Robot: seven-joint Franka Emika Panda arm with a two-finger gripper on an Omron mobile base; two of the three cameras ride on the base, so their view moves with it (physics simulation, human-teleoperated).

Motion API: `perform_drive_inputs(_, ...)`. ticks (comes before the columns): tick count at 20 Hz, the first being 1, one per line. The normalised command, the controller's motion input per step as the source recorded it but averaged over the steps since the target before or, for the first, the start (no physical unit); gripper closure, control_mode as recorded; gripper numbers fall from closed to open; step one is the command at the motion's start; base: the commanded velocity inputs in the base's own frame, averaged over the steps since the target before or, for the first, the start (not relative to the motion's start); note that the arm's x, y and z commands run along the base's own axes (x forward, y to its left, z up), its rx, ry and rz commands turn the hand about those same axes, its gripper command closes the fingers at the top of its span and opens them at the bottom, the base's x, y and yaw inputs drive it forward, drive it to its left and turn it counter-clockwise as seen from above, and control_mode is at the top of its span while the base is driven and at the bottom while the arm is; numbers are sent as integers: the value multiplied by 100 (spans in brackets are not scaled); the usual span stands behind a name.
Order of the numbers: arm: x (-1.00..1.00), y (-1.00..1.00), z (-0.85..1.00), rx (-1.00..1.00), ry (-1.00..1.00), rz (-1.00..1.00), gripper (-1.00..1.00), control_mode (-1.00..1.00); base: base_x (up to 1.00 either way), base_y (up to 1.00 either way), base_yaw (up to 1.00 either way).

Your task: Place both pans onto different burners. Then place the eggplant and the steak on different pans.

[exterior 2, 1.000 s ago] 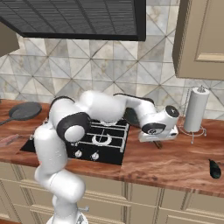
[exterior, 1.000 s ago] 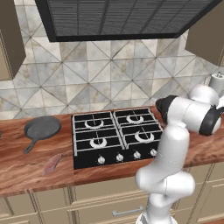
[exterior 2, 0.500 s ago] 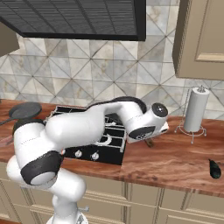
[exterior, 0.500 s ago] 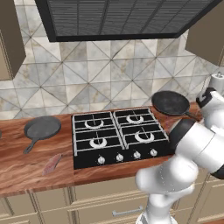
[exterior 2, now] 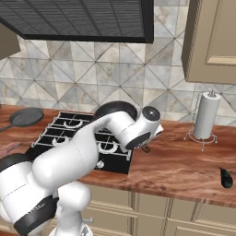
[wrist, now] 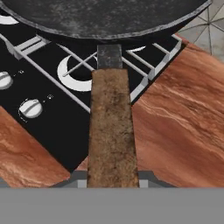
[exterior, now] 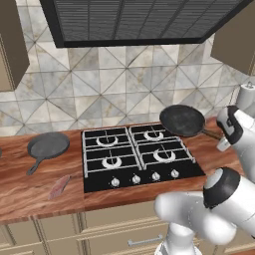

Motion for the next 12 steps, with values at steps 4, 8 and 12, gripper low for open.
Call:
perform_drive_inputs(4,-1,15,0,-2,0,7,100,-100,0,0,0)
perform_drive_inputs(8,-8,5,0,0,3,11,100,-100,0,0,0)
perform_drive_inputs(12,-22,22,-11,0,1,11,100,-100,0,0,0)
